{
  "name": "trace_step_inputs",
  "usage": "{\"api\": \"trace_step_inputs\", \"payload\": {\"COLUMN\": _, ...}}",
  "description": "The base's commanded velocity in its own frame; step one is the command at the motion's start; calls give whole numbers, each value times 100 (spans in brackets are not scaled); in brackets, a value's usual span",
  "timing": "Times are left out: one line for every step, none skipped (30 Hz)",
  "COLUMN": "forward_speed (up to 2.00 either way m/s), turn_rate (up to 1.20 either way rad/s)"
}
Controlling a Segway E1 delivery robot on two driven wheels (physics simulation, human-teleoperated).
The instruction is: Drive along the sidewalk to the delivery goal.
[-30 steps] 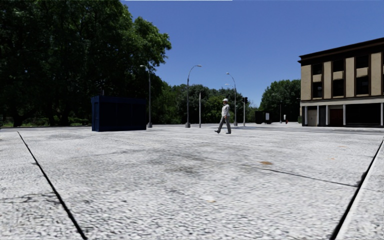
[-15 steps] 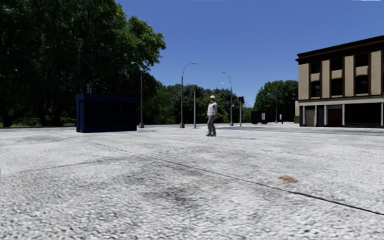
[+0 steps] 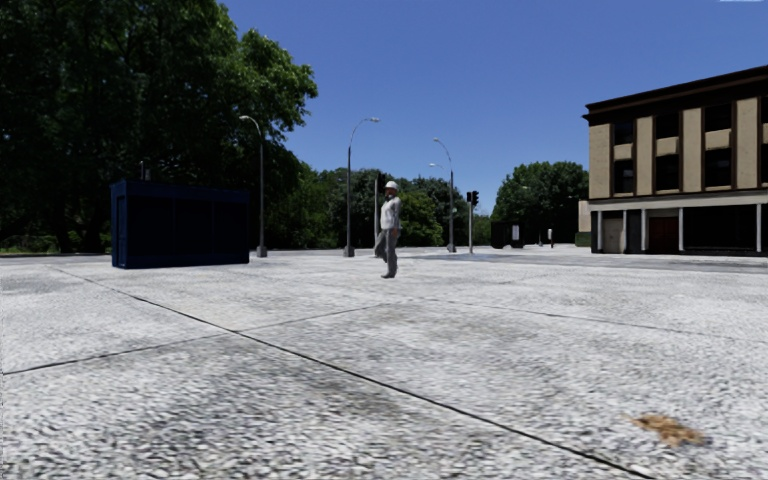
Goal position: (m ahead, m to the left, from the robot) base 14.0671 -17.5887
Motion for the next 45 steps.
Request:
{"api": "trace_step_inputs", "payload": {"forward_speed": 200, "turn_rate": -21}}
{"api": "trace_step_inputs", "payload": {"forward_speed": 200, "turn_rate": -21}}
{"api": "trace_step_inputs", "payload": {"forward_speed": 200, "turn_rate": -21}}
{"api": "trace_step_inputs", "payload": {"forward_speed": 200, "turn_rate": -21}}
{"api": "trace_step_inputs", "payload": {"forward_speed": 200, "turn_rate": 0}}
{"api": "trace_step_inputs", "payload": {"forward_speed": 200, "turn_rate": 0}}
{"api": "trace_step_inputs", "payload": {"forward_speed": 200, "turn_rate": 0}}
{"api": "trace_step_inputs", "payload": {"forward_speed": 200, "turn_rate": 0}}
{"api": "trace_step_inputs", "payload": {"forward_speed": 200, "turn_rate": 0}}
{"api": "trace_step_inputs", "payload": {"forward_speed": 200, "turn_rate": 0}}
{"api": "trace_step_inputs", "payload": {"forward_speed": 200, "turn_rate": 0}}
{"api": "trace_step_inputs", "payload": {"forward_speed": 200, "turn_rate": 0}}
{"api": "trace_step_inputs", "payload": {"forward_speed": 200, "turn_rate": 0}}
{"api": "trace_step_inputs", "payload": {"forward_speed": 200, "turn_rate": 0}}
{"api": "trace_step_inputs", "payload": {"forward_speed": 200, "turn_rate": 0}}
{"api": "trace_step_inputs", "payload": {"forward_speed": 200, "turn_rate": 0}}
{"api": "trace_step_inputs", "payload": {"forward_speed": 200, "turn_rate": 0}}
{"api": "trace_step_inputs", "payload": {"forward_speed": 200, "turn_rate": 0}}
{"api": "trace_step_inputs", "payload": {"forward_speed": 200, "turn_rate": 0}}
{"api": "trace_step_inputs", "payload": {"forward_speed": 200, "turn_rate": 0}}
{"api": "trace_step_inputs", "payload": {"forward_speed": 200, "turn_rate": 0}}
{"api": "trace_step_inputs", "payload": {"forward_speed": 200, "turn_rate": 0}}
{"api": "trace_step_inputs", "payload": {"forward_speed": 200, "turn_rate": 0}}
{"api": "trace_step_inputs", "payload": {"forward_speed": 200, "turn_rate": 0}}
{"api": "trace_step_inputs", "payload": {"forward_speed": 200, "turn_rate": 0}}
{"api": "trace_step_inputs", "payload": {"forward_speed": 200, "turn_rate": 0}}
{"api": "trace_step_inputs", "payload": {"forward_speed": 200, "turn_rate": 0}}
{"api": "trace_step_inputs", "payload": {"forward_speed": 200, "turn_rate": 0}}
{"api": "trace_step_inputs", "payload": {"forward_speed": 200, "turn_rate": 0}}
{"api": "trace_step_inputs", "payload": {"forward_speed": 200, "turn_rate": 0}}
{"api": "trace_step_inputs", "payload": {"forward_speed": 200, "turn_rate": 0}}
{"api": "trace_step_inputs", "payload": {"forward_speed": 200, "turn_rate": 0}}
{"api": "trace_step_inputs", "payload": {"forward_speed": 200, "turn_rate": 0}}
{"api": "trace_step_inputs", "payload": {"forward_speed": 200, "turn_rate": 0}}
{"api": "trace_step_inputs", "payload": {"forward_speed": 200, "turn_rate": 0}}
{"api": "trace_step_inputs", "payload": {"forward_speed": 200, "turn_rate": 0}}
{"api": "trace_step_inputs", "payload": {"forward_speed": 200, "turn_rate": 0}}
{"api": "trace_step_inputs", "payload": {"forward_speed": 200, "turn_rate": 0}}
{"api": "trace_step_inputs", "payload": {"forward_speed": 200, "turn_rate": 0}}
{"api": "trace_step_inputs", "payload": {"forward_speed": 200, "turn_rate": 0}}
{"api": "trace_step_inputs", "payload": {"forward_speed": 200, "turn_rate": 0}}
{"api": "trace_step_inputs", "payload": {"forward_speed": 200, "turn_rate": 0}}
{"api": "trace_step_inputs", "payload": {"forward_speed": 200, "turn_rate": 0}}
{"api": "trace_step_inputs", "payload": {"forward_speed": 200, "turn_rate": 0}}
{"api": "trace_step_inputs", "payload": {"forward_speed": 200, "turn_rate": 0}}
